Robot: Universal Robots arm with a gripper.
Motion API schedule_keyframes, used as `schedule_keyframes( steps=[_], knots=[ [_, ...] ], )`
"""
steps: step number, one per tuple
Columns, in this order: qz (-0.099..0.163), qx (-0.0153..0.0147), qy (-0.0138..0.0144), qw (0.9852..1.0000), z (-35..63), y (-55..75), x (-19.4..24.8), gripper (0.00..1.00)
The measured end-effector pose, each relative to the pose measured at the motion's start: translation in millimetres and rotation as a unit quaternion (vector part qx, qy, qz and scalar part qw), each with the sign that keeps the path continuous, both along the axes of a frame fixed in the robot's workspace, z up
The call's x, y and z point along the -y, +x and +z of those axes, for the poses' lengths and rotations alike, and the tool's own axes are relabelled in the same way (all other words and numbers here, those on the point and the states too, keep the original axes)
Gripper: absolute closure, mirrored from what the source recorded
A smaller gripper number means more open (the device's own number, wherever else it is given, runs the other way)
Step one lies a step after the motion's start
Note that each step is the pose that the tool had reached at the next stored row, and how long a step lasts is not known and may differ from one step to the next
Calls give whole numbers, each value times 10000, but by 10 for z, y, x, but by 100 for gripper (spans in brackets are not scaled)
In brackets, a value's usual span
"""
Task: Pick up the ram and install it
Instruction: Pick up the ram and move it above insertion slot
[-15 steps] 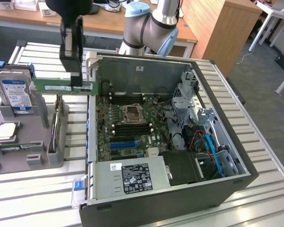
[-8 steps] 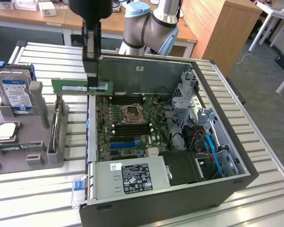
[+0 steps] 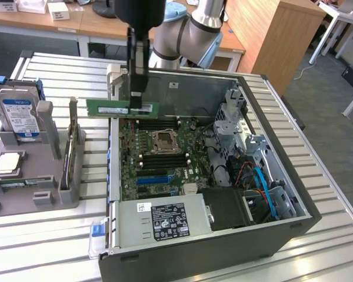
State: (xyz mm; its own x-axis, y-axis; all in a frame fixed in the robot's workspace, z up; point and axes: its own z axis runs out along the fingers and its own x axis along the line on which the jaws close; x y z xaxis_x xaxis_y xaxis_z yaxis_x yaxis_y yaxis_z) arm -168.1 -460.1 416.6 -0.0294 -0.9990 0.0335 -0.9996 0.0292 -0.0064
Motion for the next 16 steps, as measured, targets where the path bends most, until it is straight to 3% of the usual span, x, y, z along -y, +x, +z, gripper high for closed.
schedule_keyframes(
  steps=[15, 16],
  knots=[
    [1, 0, 0, 10000, -1, 684, 0, 88],
    [2, 0, 0, 10000, -1, 774, 0, 88]
  ],
)
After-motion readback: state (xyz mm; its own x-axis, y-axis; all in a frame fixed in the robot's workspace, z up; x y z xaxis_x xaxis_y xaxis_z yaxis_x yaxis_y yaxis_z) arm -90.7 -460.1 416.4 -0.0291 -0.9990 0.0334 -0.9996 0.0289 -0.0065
